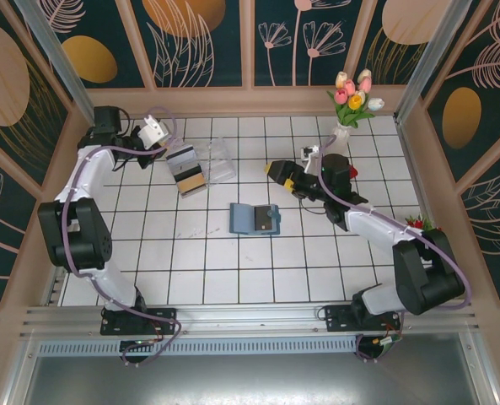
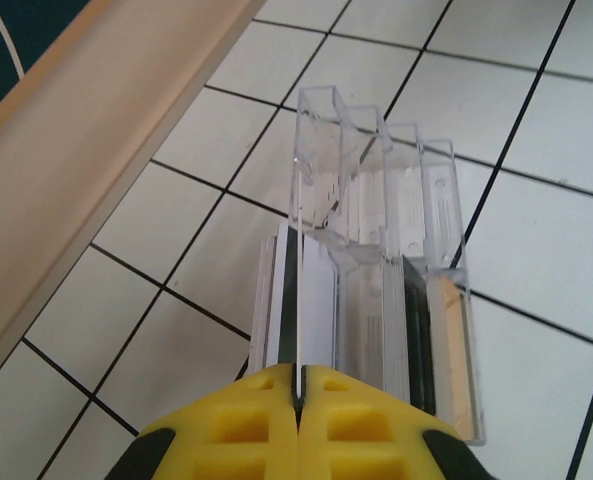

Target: Take the credit cards out of the card holder

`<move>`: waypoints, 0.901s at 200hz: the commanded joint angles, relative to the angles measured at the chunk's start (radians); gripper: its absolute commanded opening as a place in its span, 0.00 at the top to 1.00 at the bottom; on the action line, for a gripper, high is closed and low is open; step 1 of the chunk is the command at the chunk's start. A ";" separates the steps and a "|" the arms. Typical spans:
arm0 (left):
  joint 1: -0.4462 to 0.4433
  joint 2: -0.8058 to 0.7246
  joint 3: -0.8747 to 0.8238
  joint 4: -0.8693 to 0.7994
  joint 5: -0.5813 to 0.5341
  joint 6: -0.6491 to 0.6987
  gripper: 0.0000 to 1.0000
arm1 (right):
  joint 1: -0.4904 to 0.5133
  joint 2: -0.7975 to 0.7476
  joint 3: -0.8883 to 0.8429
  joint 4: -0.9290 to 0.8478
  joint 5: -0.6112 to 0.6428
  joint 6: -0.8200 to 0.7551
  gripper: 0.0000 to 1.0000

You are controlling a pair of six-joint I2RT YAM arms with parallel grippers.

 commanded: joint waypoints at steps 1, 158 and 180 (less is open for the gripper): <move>0.005 0.035 0.038 -0.078 0.006 0.101 1.00 | 0.016 0.016 0.033 0.007 0.030 0.018 0.01; -0.063 0.161 0.137 -0.106 -0.063 0.108 1.00 | 0.039 0.053 0.049 -0.006 0.034 0.029 0.01; -0.064 0.165 0.134 -0.082 -0.052 0.089 1.00 | 0.040 0.051 0.048 -0.006 0.034 0.028 0.01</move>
